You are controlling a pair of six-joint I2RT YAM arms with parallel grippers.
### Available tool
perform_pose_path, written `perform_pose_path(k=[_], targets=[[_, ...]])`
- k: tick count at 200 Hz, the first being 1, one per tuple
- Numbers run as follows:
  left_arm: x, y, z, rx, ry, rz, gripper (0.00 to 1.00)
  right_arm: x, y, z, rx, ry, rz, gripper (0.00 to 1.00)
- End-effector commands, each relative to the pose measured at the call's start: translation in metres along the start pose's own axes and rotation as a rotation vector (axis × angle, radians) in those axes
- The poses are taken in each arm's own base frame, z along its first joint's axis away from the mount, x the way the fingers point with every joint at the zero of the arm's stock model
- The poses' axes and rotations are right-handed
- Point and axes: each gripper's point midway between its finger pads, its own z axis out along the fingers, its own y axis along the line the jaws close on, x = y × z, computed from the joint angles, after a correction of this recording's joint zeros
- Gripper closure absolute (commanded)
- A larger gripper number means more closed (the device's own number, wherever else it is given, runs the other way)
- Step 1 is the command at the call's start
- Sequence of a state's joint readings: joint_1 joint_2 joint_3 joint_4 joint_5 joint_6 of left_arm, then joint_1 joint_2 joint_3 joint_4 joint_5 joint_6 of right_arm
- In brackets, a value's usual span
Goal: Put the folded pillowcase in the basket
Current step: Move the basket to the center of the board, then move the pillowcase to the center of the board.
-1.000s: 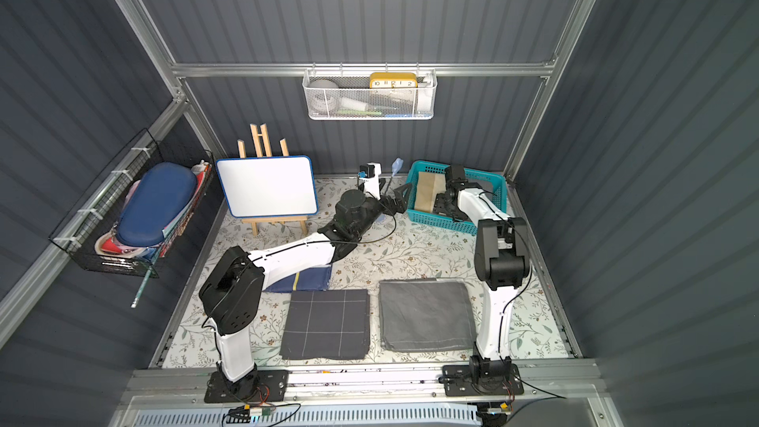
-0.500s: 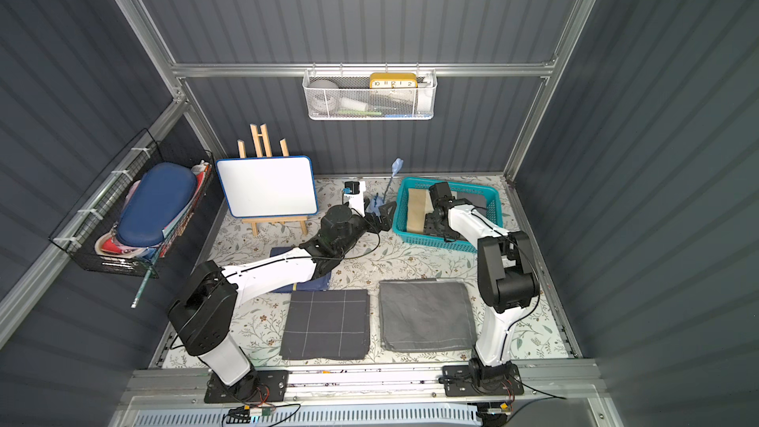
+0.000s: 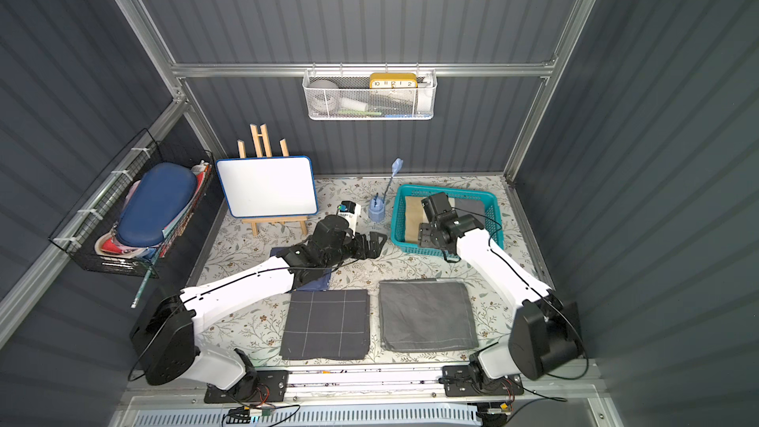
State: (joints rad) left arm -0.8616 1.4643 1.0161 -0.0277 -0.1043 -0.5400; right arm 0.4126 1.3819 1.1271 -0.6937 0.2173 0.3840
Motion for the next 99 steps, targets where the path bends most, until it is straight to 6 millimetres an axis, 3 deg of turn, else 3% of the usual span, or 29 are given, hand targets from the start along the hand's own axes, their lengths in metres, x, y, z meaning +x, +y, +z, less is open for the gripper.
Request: perform_pose_path(k=[1, 27, 49, 73, 99], targets=[[0.071, 0.011, -0.013, -0.033, 0.228, -0.058, 0.0, 0.063, -0.005, -0.007, 0.033, 0.137, -0.005, 0.28], [0.104, 0.008, -0.019, -0.016, 0.307, -0.081, 0.0, 0.107, -0.003, -0.022, -0.004, 0.176, 0.006, 0.28], [0.114, 0.004, -0.017, 0.01, 0.33, -0.078, 0.01, 0.134, 0.008, -0.022, -0.071, 0.21, 0.023, 0.28], [0.118, 0.001, -0.01, 0.031, 0.341, -0.077, 0.01, 0.157, 0.02, -0.006, -0.116, 0.263, 0.042, 0.28], [0.121, -0.001, -0.003, 0.041, 0.35, -0.077, 0.01, 0.166, 0.029, 0.016, -0.112, 0.298, 0.054, 0.28]])
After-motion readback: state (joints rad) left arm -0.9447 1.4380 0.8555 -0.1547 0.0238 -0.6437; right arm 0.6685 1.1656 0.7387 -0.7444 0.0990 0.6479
